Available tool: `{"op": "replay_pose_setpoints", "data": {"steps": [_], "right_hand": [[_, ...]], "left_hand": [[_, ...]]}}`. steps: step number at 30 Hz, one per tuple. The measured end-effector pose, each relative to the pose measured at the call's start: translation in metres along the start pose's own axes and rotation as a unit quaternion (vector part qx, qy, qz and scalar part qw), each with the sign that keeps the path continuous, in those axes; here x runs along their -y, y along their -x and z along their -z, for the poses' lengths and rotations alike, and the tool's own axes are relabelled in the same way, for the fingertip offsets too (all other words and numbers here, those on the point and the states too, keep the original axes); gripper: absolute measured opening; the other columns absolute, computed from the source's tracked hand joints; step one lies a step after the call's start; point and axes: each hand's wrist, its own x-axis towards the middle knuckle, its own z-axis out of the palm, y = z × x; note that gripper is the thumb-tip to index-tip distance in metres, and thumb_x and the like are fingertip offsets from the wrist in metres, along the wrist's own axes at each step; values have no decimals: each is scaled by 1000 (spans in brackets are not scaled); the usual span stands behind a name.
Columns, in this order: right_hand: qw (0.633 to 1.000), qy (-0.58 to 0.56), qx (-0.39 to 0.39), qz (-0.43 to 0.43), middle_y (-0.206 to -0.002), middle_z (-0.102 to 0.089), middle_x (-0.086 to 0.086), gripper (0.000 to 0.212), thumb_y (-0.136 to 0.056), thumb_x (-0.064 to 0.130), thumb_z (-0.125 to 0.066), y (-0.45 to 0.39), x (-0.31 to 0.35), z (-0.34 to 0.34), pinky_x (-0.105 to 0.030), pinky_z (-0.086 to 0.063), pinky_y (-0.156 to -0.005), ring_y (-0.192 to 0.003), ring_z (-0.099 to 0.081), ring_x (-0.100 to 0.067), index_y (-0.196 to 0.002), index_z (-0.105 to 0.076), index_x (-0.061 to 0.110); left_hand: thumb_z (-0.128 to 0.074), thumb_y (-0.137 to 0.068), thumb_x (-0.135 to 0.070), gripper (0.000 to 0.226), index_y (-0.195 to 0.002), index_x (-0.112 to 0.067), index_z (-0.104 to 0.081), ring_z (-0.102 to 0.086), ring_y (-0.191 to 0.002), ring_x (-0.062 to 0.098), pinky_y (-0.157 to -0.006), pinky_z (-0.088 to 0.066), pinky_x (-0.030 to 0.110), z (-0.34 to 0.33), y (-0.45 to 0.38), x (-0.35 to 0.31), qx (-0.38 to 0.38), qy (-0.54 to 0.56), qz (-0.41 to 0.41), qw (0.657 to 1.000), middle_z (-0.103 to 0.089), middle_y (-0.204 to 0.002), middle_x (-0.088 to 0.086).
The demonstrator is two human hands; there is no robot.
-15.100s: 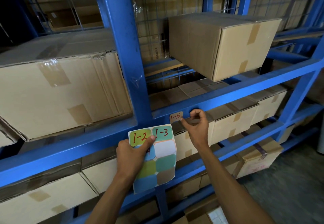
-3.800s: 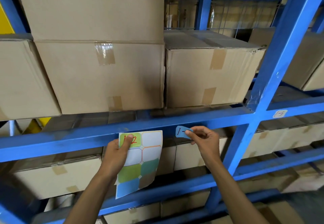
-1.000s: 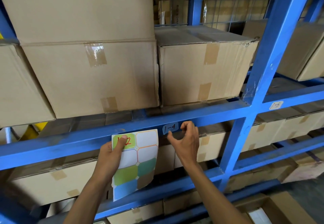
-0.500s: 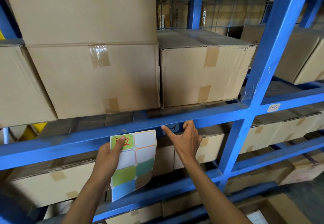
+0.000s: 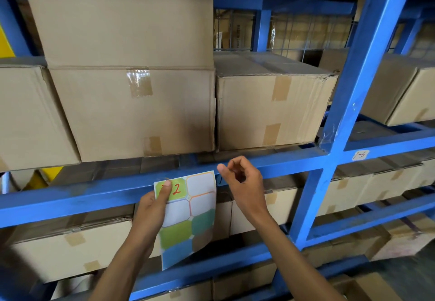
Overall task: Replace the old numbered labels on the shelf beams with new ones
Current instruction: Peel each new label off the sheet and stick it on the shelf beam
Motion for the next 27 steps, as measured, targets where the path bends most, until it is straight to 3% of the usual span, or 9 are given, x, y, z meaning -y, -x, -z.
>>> {"op": "replay_pose_setpoints", "data": {"steps": [4,8,11,14,18,22,27], "right_hand": [[994,27,74,70,-67,-59,16,24,-77,50,-74,12,29,-9,-13,-41,-56,-62,-54,-3,-90,-67,31],[989,90,54,103,-89,-63,15,46,-75,49,-77,16,41,-16,-12,-49,-64,-77,-60,-3,-114,-69,26],[986,124,34,106,-103,-63,9,50,-78,44,-76,15,44,-17,-17,-56,-73,-89,-60,-4,-123,-66,26],[981,138,16,136,-103,-64,7,46,-78,38,-78,12,48,-16,-24,-59,-74,-91,-61,-5,-121,-68,24],[969,164,-18,184,-103,-70,4,41,-80,34,-78,10,52,-15,-27,-59,-76,-92,-65,-9,-119,-71,22],[962,167,-46,212,-101,-72,1,26,-80,25,-80,10,55,-16,-26,-59,-79,-92,-67,-11,-104,-76,18],[973,113,-16,200,-85,-71,5,11,-77,11,-79,4,67,-11,-20,-56,-68,-78,-65,-7,-85,-73,15]], "left_hand": [[-45,-98,-48,48,-89,-11,-75,-76,-68,19,-58,-55,27,-9,5,-12,30,2,-31,999,-80,-76,3],[-36,-92,-62,64,-98,-12,-76,-75,-89,28,-84,-57,42,-16,12,-29,74,11,-47,996,-80,-91,9],[-35,-84,-70,67,-101,-19,-76,-76,-90,22,-84,-57,40,-17,14,-37,103,9,-65,993,-80,-94,5],[-36,-79,-73,66,-92,-24,-78,-77,-82,20,-71,-58,33,-18,13,-43,107,-2,-75,991,-80,-87,4],[-36,-77,-77,63,-91,-32,-77,-77,-80,18,-69,-59,35,-22,13,-49,113,-5,-76,991,-80,-88,2],[-33,-73,-80,59,-92,-43,-75,-77,-77,12,-58,-58,26,-26,16,-54,135,-2,-77,988,-80,-87,-4],[-35,-82,-73,52,-98,-43,-74,-77,-87,14,-64,-59,26,-24,19,-58,192,-11,-91,977,-80,-96,-4]]}}
